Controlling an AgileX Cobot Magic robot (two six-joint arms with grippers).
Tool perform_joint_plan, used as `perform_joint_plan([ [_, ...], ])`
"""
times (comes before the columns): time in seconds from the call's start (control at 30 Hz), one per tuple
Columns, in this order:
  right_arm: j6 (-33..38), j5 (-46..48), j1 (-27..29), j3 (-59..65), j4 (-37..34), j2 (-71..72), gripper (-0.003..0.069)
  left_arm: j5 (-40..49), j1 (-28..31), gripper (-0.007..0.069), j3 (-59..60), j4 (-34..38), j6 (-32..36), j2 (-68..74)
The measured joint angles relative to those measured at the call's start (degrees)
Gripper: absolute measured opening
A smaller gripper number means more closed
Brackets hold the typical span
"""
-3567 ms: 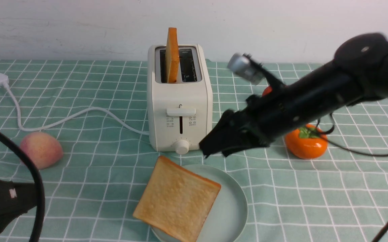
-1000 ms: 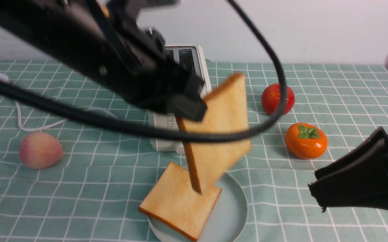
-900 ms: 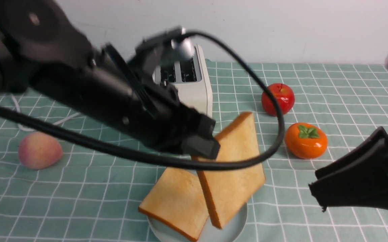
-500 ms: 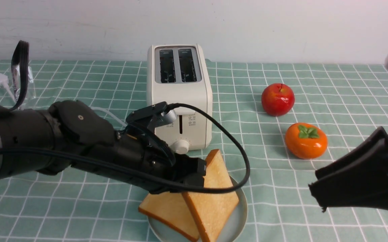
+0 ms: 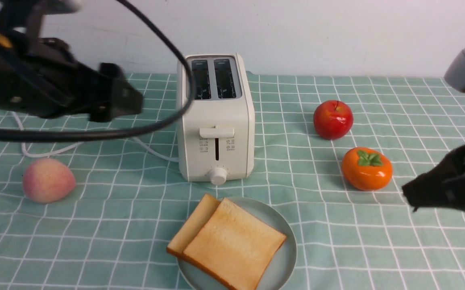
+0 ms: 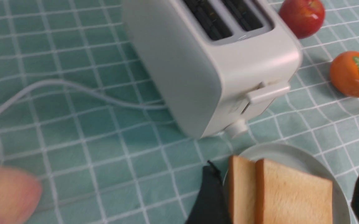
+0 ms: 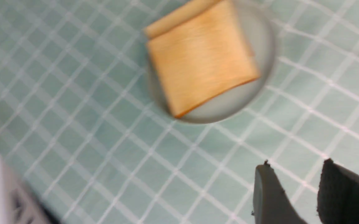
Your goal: Take toasted bread from bread machine on blue coffee table place on plate.
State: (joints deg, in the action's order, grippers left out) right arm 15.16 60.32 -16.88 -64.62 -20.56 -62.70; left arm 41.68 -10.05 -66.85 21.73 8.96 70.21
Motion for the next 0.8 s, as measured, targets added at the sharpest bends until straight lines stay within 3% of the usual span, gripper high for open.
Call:
perform_joint_plan([
  [0.03,-2.74,-1.52,0.06,0.01,3.68,-0.46,0.0239,2.47,1.54,0.0489,0.00,-0.46,-2.39,-1.52],
  [0.07,-8.44,-4.56,0.66,0.06,11.04,-1.45,0.0239,4.90,4.35,0.0388,0.76,-0.52,-5.66,-3.90],
  [0.13,-15.51,-9.05,2.38,0.39,18.90,-2.50,0.0239,5.78,6.55,0.0234,2.77,-0.09,-7.61,-6.71],
  [0.27,-22.82,-17.88,6.37,4.38,25.73,-2.82,0.0204,6.88,7.13,-0.0011,8.69,1.75,-7.62,-13.30],
  [0.47,-24.57,-28.19,8.04,20.01,24.30,4.96,-0.0012,7.86,3.01,-0.0014,19.92,2.59,-8.95,-22.82],
  [0.6,-24.85,-32.90,8.04,30.82,23.96,13.85,-0.0019,9.70,-0.41,-0.0014,26.90,1.38,-11.91,-28.76],
  [0.8,-26.65,-41.74,8.04,45.29,21.51,33.16,-0.0019,11.66,-0.96,-0.0014,33.41,1.14,-18.61,-43.14],
])
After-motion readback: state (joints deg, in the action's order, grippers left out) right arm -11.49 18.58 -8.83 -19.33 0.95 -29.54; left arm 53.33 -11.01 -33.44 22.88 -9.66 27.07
